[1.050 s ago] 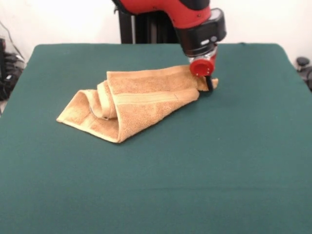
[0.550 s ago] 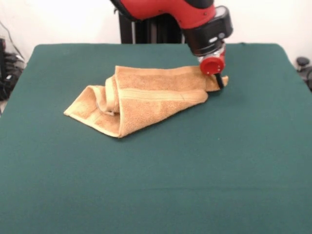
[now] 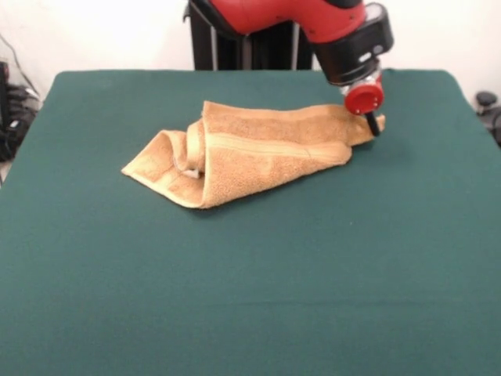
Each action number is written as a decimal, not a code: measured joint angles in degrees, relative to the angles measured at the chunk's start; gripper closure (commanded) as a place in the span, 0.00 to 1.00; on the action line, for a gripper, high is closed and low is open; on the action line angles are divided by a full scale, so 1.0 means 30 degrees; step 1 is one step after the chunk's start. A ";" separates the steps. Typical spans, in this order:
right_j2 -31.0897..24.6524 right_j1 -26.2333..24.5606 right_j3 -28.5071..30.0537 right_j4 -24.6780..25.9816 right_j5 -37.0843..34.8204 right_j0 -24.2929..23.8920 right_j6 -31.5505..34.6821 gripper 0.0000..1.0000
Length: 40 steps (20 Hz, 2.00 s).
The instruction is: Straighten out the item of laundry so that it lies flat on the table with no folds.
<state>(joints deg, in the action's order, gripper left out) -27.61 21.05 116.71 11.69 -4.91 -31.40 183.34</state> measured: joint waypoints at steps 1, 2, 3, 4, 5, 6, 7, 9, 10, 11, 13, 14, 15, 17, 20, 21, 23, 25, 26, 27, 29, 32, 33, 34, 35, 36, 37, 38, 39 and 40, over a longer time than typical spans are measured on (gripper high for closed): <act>-0.0207 -0.0126 -0.0006 0.0262 0.0000 -0.0238 0.0000 1.00; -0.0281 -0.0189 -0.0008 0.0353 0.0004 -0.0330 0.0000 1.00; -0.0516 -0.0446 -0.0008 0.0753 0.0000 -0.0689 0.0000 1.00; -0.0607 -0.0564 -0.0014 0.0939 0.0000 -0.0850 0.0000 1.00; -0.0703 -0.0745 -0.0025 0.1165 0.0000 -0.1056 0.0000 1.00; -0.0724 -0.0806 -0.0029 0.1257 -0.0002 -0.1129 0.0000 1.00; -0.0744 -0.0867 -0.0033 0.1348 -0.0004 -0.1202 0.0000 1.00; -0.0757 -0.1057 -0.0093 0.1641 0.0000 -0.1299 0.0000 1.00; -0.0758 -0.1122 -0.0119 0.1700 0.0000 -0.1300 0.0000 1.00; -0.0830 -0.1425 -0.0196 0.2017 0.0004 -0.1296 0.0000 0.00; -0.0832 -0.1459 -0.0195 0.2081 0.0001 -0.1287 0.0000 0.00; -0.0833 -0.1476 -0.0194 0.2112 0.0000 -0.1283 0.0000 0.00; -0.0832 -0.1492 -0.0194 0.2172 -0.0004 -0.1260 0.0000 0.00; -0.0832 -0.1486 -0.0195 0.2265 -0.0088 -0.1153 0.0000 0.00; -0.0833 -0.1409 -0.0196 0.2298 -0.0301 -0.0984 0.0000 0.00; -0.0833 -0.1350 -0.0196 0.2298 -0.0438 -0.0917 0.0000 0.00; -0.0836 -0.1173 -0.0191 0.2298 -0.0951 -0.0791 0.0000 0.00; -0.0833 -0.0957 -0.0188 0.2302 -0.1401 -0.0720 0.0000 0.00; -0.0830 -0.0847 -0.0183 0.2307 -0.1507 -0.0690 0.0000 0.00; -0.0833 -0.0739 -0.0169 0.2307 -0.1569 -0.0667 0.0000 0.00; -0.0836 -0.0350 -0.0080 0.2307 -0.1671 -0.0635 0.0000 0.00; -0.0825 0.1012 0.0365 0.2310 -0.1773 -0.0736 0.0000 0.00; -0.0808 0.1399 0.0490 0.2310 -0.1808 -0.0742 0.0000 0.00; -0.0800 0.1548 0.0534 0.2310 -0.1824 -0.0740 0.0000 0.00; -0.0778 0.1771 0.0595 0.2310 -0.1855 -0.0734 0.0000 0.00; -0.0684 0.2384 0.0756 0.2314 -0.1972 -0.0722 0.0000 0.00; -0.0627 0.2564 0.0787 0.2314 -0.2017 -0.0711 0.0000 0.00; -0.0571 0.2743 0.0819 0.2314 -0.2062 -0.0700 0.0000 0.00; -0.0347 0.3130 0.0858 0.2314 -0.2152 -0.0639 0.0000 0.00; -0.0135 0.3396 0.0863 0.2322 -0.2211 -0.0567 0.0000 0.00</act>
<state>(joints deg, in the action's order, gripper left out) -28.01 31.24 119.30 18.66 -11.54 -33.10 183.34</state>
